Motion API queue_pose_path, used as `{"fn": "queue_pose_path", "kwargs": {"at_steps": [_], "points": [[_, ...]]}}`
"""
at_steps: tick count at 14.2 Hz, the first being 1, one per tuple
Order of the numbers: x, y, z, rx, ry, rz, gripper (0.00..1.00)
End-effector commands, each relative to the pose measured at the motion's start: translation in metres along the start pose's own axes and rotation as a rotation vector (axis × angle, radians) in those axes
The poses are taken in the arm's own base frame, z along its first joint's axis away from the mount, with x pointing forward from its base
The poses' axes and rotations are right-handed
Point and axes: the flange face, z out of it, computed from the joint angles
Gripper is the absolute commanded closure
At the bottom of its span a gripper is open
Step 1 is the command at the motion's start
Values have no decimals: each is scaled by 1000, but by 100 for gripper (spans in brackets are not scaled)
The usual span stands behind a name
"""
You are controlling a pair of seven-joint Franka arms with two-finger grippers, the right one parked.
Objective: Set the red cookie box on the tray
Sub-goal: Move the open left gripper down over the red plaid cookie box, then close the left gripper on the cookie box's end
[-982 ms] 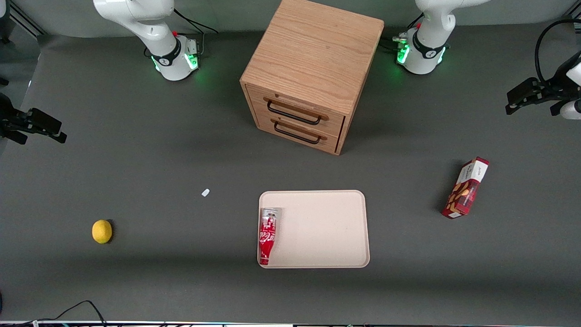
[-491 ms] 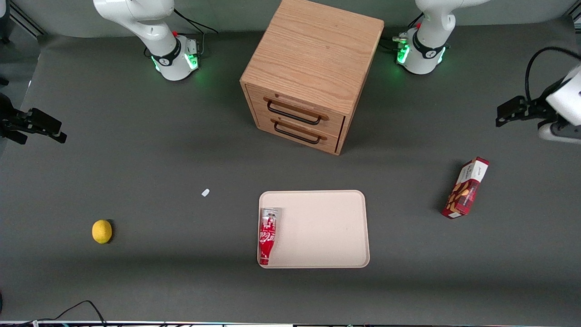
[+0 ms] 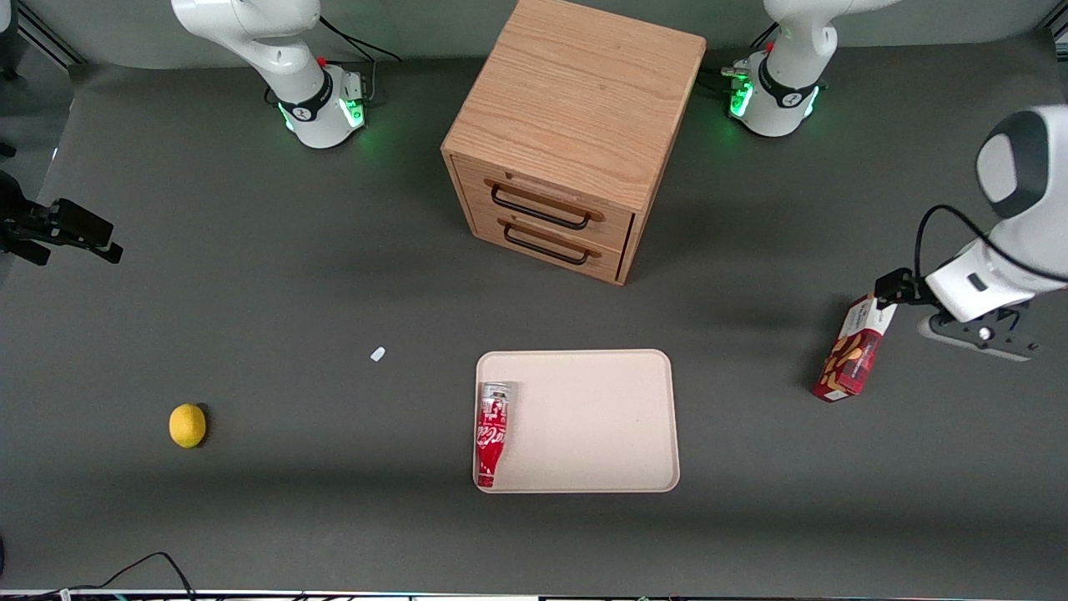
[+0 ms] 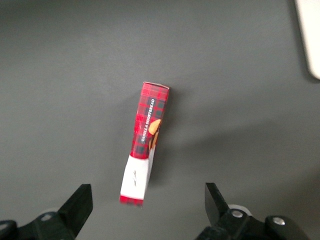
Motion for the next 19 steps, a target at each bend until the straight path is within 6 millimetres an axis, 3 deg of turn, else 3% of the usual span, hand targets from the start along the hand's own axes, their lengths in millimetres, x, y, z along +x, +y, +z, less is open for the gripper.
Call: {"fn": "queue_pose_path", "kwargs": {"at_steps": [1, 5, 7, 11, 13, 14, 18, 19], "points": [[-9, -4, 39, 13, 13, 76, 0], [-13, -8, 116, 26, 62, 113, 0], [-13, -8, 145, 22, 67, 114, 0], [-17, -5, 174, 7, 47, 113, 0], [-19, -5, 180, 6, 46, 112, 6], [-19, -6, 183, 6, 47, 110, 14], [-19, -10, 182, 9, 49, 106, 92], [-18, -11, 181, 9, 49, 103, 100]]}}
